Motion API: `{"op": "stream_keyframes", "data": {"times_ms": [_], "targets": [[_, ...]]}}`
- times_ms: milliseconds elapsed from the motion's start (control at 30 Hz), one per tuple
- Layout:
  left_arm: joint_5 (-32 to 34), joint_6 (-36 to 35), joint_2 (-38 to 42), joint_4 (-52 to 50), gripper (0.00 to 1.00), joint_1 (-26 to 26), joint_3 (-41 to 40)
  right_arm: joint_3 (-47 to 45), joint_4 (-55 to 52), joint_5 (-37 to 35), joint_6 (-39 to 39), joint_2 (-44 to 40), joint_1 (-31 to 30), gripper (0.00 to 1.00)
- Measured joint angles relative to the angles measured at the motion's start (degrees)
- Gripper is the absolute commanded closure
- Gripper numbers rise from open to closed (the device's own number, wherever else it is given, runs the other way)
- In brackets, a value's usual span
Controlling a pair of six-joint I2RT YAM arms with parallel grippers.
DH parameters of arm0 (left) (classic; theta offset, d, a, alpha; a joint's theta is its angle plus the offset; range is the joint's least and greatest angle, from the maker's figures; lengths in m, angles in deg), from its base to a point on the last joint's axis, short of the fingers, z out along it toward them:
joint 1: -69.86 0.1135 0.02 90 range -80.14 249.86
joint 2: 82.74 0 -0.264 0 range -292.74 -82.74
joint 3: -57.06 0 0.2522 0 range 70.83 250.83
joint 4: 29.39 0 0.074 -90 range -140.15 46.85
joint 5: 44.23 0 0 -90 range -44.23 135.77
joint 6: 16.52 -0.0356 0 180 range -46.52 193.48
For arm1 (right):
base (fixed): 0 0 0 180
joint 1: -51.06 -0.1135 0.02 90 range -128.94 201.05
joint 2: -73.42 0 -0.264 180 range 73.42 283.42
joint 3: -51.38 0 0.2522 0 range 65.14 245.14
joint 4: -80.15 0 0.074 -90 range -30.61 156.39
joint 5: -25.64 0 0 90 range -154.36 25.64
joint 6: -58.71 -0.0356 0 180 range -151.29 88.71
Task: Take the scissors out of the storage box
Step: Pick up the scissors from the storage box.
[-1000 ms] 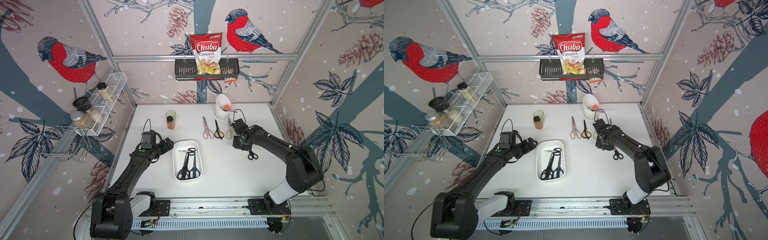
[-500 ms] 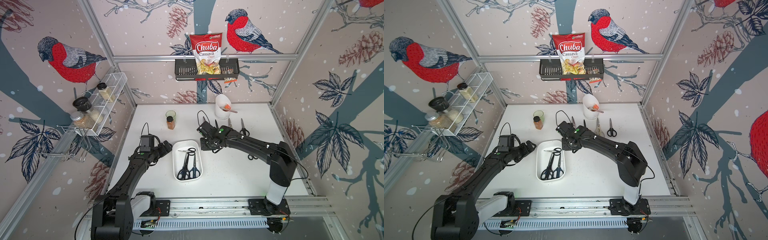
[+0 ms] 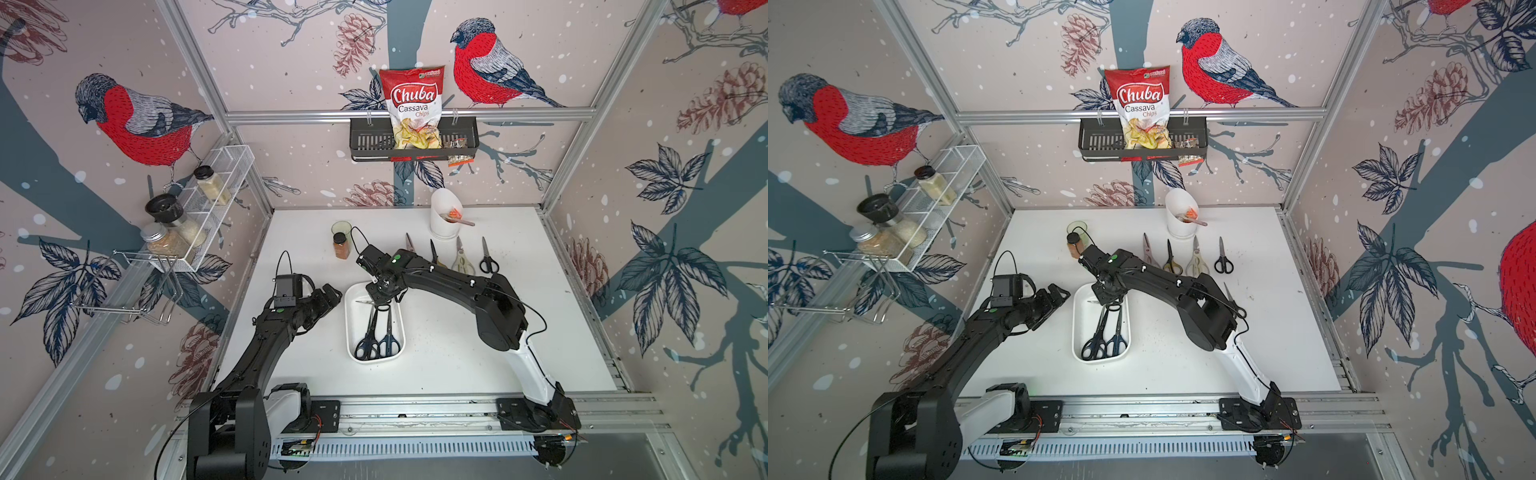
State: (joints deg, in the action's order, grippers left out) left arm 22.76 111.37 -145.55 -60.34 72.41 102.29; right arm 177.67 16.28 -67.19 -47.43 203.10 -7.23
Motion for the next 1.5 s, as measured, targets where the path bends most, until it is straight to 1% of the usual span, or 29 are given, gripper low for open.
{"op": "stream_keyframes", "data": {"times_ms": [200, 400, 1067, 1233, 1500], "targets": [[-0.7, 0.7, 0.9, -0.4, 0.05, 0.1, -0.4, 2.4, -1.6, 3.1, 4.2, 3.1, -0.6, 0.69], [-0.7, 0.8, 1.6, -1.1, 0.05, 0.3, -0.6, 2.6, -2.3, 4.3, 5.9, 4.7, -1.8, 0.69], [0.3, 1.1, 5.4, -3.2, 0.05, 0.5, -0.9, 1.6, -1.6, 2.7, 8.4, 5.8, -2.1, 0.70], [0.6, 1.2, 5.8, -3.3, 0.05, 0.5, -0.9, 0.9, -0.3, 2.7, 8.5, 5.7, -2.2, 0.78], [0.7, 1.2, 6.0, -4.1, 0.05, 0.5, -0.9, 0.0, 0.3, 2.4, 8.7, 5.7, -2.2, 0.94]]}}
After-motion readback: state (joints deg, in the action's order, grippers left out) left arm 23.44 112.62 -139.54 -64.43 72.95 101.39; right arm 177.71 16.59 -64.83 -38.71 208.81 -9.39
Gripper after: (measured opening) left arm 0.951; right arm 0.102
